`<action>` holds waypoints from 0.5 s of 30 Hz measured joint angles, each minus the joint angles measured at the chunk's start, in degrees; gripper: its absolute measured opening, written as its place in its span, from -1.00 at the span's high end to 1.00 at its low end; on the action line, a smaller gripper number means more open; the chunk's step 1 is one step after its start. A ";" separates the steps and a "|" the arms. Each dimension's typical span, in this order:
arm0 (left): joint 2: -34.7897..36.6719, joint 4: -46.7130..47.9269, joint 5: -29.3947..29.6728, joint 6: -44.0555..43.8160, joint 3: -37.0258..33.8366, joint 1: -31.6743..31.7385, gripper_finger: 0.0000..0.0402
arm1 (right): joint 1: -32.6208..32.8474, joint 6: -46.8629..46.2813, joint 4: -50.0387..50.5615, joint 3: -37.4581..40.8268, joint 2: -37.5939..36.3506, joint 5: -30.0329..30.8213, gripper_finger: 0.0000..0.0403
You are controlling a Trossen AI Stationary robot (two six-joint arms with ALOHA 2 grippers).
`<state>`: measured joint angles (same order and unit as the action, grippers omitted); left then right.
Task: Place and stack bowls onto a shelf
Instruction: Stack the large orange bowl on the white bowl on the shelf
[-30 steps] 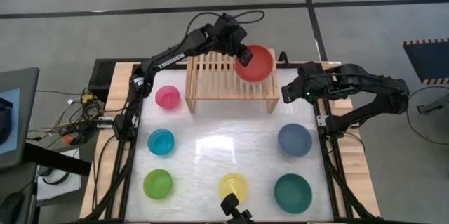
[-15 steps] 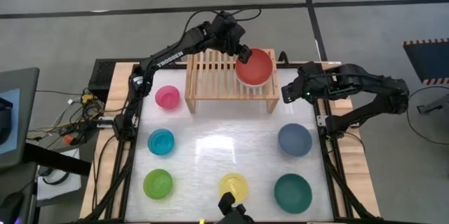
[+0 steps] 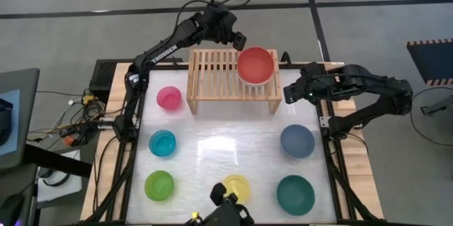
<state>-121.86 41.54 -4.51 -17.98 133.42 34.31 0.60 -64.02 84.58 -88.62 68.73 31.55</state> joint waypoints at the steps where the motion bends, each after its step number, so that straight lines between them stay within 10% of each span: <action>1: 0.00 -0.06 0.20 0.48 -0.64 -0.20 0.03 | 0.00 -0.05 -0.07 0.00 0.02 0.00 -0.21; 15: 0.17 -0.33 3.50 4.00 1.59 -0.82 0.03 | 0.00 -0.88 -1.06 0.00 0.04 -0.02 -0.21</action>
<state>-121.69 41.21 -1.01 -13.98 135.01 33.50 0.60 -64.90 83.53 -88.62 68.77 31.53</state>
